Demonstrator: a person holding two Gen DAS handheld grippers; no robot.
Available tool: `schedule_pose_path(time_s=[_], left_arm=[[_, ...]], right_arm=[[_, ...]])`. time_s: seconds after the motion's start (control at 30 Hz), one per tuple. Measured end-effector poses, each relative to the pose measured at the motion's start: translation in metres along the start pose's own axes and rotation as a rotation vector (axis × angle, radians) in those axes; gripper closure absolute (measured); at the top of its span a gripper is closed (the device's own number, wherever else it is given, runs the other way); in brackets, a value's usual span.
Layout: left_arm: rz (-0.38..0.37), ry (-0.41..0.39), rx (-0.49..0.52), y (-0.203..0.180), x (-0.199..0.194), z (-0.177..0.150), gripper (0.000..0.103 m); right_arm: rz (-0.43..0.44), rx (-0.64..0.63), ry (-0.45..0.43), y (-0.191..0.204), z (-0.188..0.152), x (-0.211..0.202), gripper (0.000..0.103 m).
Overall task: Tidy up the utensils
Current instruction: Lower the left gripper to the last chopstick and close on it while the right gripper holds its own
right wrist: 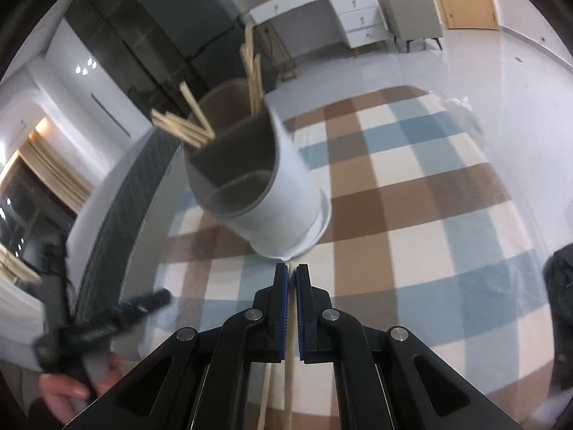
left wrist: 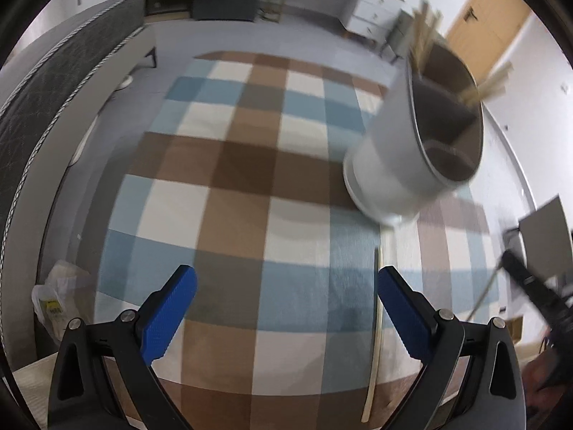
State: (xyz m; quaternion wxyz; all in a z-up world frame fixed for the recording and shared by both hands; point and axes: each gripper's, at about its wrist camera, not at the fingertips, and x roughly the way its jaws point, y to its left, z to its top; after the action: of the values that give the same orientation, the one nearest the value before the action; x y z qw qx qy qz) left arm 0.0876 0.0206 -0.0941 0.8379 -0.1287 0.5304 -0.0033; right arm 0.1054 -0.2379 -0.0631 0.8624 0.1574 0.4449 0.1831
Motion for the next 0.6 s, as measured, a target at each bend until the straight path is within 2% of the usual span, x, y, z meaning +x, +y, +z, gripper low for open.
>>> schedule_pose_path(time_s=[0.1, 0.2, 0.33, 0.43, 0.6], left_arm=[[0.005, 0.0, 0.04, -0.008, 0.003, -0.006, 0.005], [-0.02, 0.001, 0.088, -0.019, 0.004, -0.012, 0.005], [-0.051, 0.027, 0.105, -0.027, 0.009, -0.021, 0.005], [-0.026, 0.053, 0.116, -0.032, 0.019, -0.027, 0.005], [0.004, 0.063, 0.18, -0.046, 0.027, -0.032, 0.005]], right_arm=[[0.011, 0.02, -0.026, -0.006, -0.002, -0.011, 0.1], [0.034, 0.052, -0.042, -0.018, -0.002, -0.018, 0.1], [0.064, 0.108, -0.075, -0.032, 0.0, -0.03, 0.1], [0.065, 0.127, -0.093, -0.038, -0.001, -0.037, 0.1], [0.039, 0.074, -0.12, -0.033, -0.004, -0.048, 0.1]])
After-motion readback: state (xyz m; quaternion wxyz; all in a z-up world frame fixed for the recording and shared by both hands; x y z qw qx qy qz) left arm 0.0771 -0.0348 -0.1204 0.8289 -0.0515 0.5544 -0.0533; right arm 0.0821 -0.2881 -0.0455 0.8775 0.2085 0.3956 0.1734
